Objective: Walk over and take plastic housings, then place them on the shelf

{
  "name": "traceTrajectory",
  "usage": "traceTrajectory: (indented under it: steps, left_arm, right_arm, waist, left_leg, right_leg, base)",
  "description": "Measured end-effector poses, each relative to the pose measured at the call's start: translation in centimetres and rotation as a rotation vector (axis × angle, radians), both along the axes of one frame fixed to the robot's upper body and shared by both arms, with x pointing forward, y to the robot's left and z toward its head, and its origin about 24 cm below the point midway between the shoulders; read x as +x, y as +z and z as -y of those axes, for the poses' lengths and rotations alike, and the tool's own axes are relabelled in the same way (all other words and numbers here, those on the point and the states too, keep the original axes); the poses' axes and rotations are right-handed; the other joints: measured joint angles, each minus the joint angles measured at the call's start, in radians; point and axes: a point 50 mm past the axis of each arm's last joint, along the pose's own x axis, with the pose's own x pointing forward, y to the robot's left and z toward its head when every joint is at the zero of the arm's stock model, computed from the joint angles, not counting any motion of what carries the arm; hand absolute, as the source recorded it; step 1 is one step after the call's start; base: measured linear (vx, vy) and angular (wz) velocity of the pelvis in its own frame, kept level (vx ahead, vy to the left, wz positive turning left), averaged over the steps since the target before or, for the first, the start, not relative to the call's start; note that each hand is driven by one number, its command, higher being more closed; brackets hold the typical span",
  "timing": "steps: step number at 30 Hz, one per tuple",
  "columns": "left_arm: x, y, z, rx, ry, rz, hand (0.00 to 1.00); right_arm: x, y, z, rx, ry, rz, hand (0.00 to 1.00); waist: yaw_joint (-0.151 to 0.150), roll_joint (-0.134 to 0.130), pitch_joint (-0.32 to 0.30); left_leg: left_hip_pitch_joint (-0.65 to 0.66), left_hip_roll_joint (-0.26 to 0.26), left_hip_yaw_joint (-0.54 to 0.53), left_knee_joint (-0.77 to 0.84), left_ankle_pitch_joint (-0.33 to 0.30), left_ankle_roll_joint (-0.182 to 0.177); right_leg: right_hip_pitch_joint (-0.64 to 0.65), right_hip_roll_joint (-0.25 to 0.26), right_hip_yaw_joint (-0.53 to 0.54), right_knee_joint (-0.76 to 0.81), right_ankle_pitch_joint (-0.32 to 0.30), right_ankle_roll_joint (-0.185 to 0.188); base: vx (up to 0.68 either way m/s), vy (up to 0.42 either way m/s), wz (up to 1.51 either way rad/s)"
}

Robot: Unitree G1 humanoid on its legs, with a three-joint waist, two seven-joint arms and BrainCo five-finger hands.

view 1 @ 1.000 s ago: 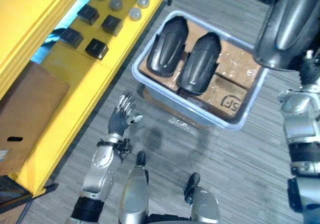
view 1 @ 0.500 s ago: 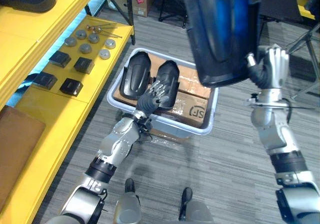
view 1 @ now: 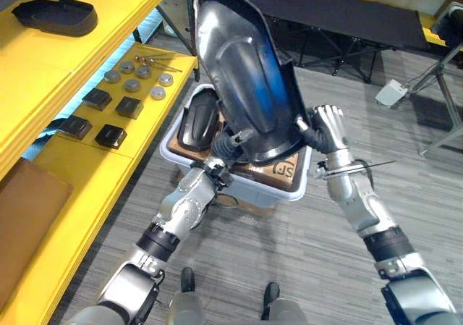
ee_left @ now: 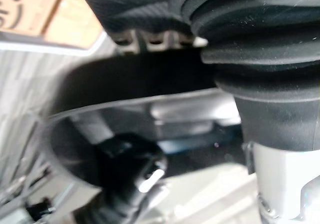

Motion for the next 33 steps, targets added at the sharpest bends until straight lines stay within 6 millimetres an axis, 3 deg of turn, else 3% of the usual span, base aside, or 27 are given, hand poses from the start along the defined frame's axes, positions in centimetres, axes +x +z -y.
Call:
traceTrajectory:
  steps: [2,3,11,19,28,30,33]
  left_arm:
    - [0.1,0.0,-0.1,0.056,0.039,0.028,0.00]
    - [0.1,0.1,-0.3,0.086,0.072,0.047,1.00]
    - [0.4,-0.2,-1.2,0.367,0.308,0.159,1.00]
    - [-0.4,-2.8,-2.6,0.408,0.405,0.071,1.00]
    - [-0.7,-5.0,-3.3,0.192,0.338,-0.146,1.00]
    - [-1.5,-6.5,-3.7,0.082,0.329,-0.262,1.00]
    - [-2.1,-7.4,-4.3,0.009,0.355,-0.304,1.00]
  right_arm:
    - [0.0,-0.7,-0.6,-0.014,0.024,-0.029,1.00]
    - [0.0,-1.1,-0.8,-0.008,0.024,-0.045,1.00]
    - [-1.2,-4.2,-1.0,0.046,0.012,-0.113,1.00]
    - [-2.1,-5.5,-2.6,0.072,0.063,-0.126,1.00]
    - [-2.7,-5.9,-4.0,0.103,0.117,-0.146,1.00]
    - [-3.4,-6.7,-4.8,0.100,0.150,-0.171,1.00]
    - [-3.9,-7.3,-6.0,0.112,0.181,-0.185,1.00]
  waist:
    - [0.007,0.000,-0.006]
    - [0.010,0.000,-0.009]
    - [0.016,0.001,-0.042]
    - [0.031,0.001,-0.044]
    - [0.033,-0.005,-0.048]
    - [0.035,-0.004,-0.054]
    - [0.037,-0.005,-0.065]
  left_leg:
    - [0.004,-0.001,-0.001,-0.010,0.005,0.000]
    - [0.004,-0.002,-0.002,-0.011,0.005,0.000]
    - [0.009,-0.004,-0.019,-0.028,0.016,-0.002]
    - [0.037,0.008,-0.015,-0.046,0.021,-0.007]
    - [0.049,0.013,0.007,-0.052,0.023,-0.010]
    - [0.076,0.018,0.048,-0.060,0.018,-0.014]
    - [0.091,0.029,0.111,-0.054,0.002,-0.017]
  right_leg:
    - [0.003,0.000,-0.003,-0.003,0.000,0.000]
    - [0.004,0.000,-0.003,-0.004,0.000,0.000]
    - [0.014,0.001,-0.021,-0.012,0.000,0.000]
    - [0.030,0.014,-0.013,-0.014,-0.001,-0.002]
    - [0.031,0.021,0.009,-0.033,0.009,-0.006]
    - [0.030,0.024,0.041,-0.045,0.019,-0.007]
    - [0.011,0.034,0.093,-0.073,0.046,-0.015]
  base:
    - [0.00,0.002,0.02]
    - [0.00,0.007,0.04]
    - [0.01,0.002,0.05]
    - [-0.01,-0.004,-0.02]
    - [0.01,0.000,-0.09]
    - [0.02,0.001,-0.41]
    - [-0.01,0.003,-0.60]
